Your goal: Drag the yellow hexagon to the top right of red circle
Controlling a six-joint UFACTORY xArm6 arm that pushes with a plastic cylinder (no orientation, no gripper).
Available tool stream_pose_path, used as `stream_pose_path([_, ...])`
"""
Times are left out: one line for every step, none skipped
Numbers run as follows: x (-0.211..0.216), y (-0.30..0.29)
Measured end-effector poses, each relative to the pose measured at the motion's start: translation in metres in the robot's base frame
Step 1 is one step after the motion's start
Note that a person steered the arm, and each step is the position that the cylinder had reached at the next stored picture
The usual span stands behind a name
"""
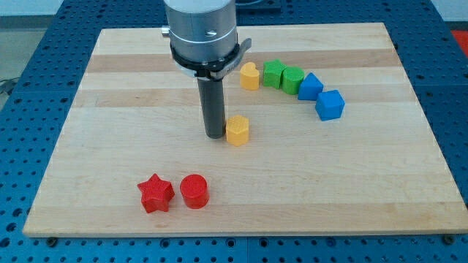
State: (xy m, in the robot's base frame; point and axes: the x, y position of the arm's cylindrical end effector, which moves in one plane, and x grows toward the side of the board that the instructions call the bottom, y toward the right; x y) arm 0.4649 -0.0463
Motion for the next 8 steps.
stream_pose_path([-0.072,0.0])
stream_pose_path([-0.085,0.021])
stream_pose_path([-0.081,0.024])
stream_pose_path([-0.042,0.026])
stream_pose_path([-0.034,0.026])
stream_pose_path([-0.004,0.019])
stream_pose_path([0.016,0.007])
stream_pose_path([0.043,-0.003])
